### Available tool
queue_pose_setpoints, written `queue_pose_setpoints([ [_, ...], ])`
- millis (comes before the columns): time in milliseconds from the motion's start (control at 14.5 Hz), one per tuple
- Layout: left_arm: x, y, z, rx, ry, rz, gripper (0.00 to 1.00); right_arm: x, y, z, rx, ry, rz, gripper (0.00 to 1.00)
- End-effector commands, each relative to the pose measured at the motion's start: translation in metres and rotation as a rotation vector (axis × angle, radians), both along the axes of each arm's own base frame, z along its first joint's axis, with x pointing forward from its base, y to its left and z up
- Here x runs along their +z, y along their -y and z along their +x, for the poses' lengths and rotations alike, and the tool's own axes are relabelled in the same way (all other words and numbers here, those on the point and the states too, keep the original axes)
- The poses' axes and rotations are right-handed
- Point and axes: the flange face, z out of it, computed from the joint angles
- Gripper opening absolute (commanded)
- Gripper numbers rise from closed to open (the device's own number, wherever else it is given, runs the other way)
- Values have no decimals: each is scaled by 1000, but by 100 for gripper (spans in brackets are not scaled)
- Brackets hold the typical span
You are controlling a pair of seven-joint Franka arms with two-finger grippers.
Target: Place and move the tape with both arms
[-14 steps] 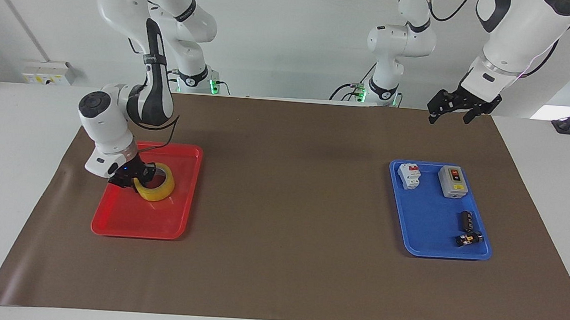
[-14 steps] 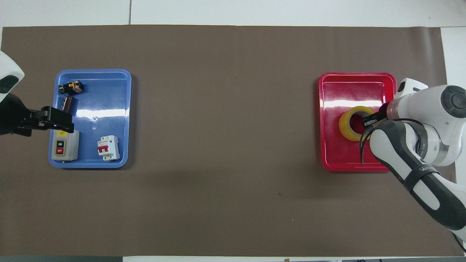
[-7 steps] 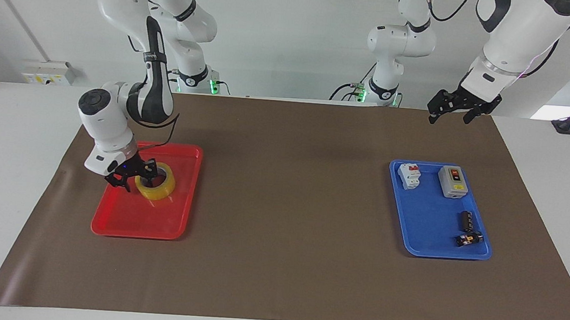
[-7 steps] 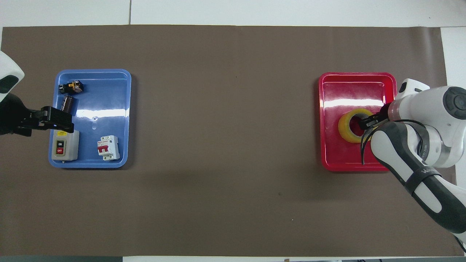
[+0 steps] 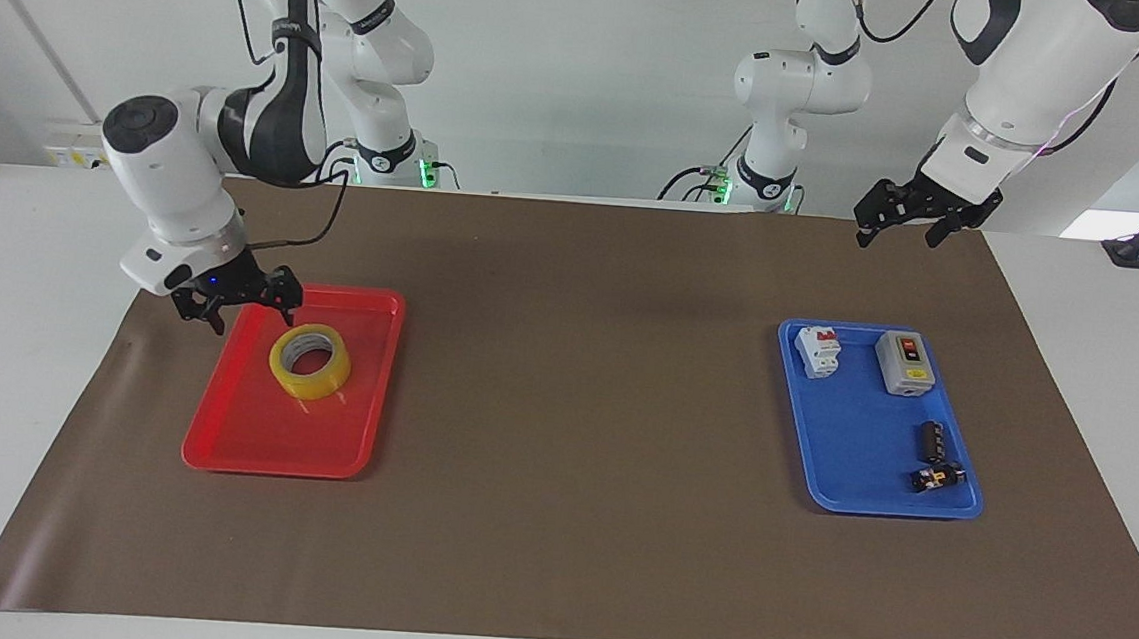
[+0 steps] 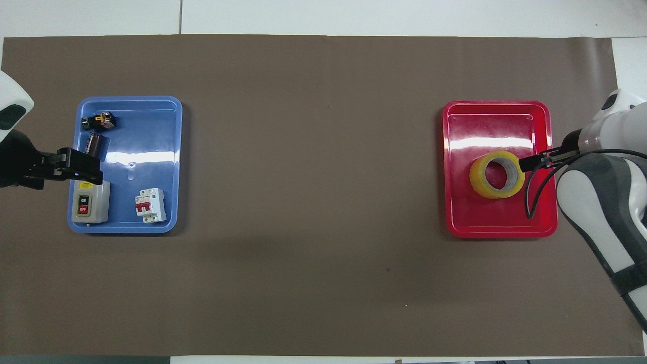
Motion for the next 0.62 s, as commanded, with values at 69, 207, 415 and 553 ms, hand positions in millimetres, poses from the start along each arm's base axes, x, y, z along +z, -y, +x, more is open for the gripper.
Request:
queue_pose_setpoints([
  [69, -1, -4, -4, 3, 5, -17, 100, 87, -14, 10, -143, -13, -33, 100],
  [207, -1, -4, -4, 3, 5, -16, 100, 130, -32, 9, -202, -2, -40, 100],
  [415, -1, -4, -4, 3, 5, -16, 100, 185, -20, -4, -308, -57, -45, 100],
  [553, 0, -4, -5, 3, 6, -16, 100, 184, -9, -11, -339, -89, -33, 100],
])
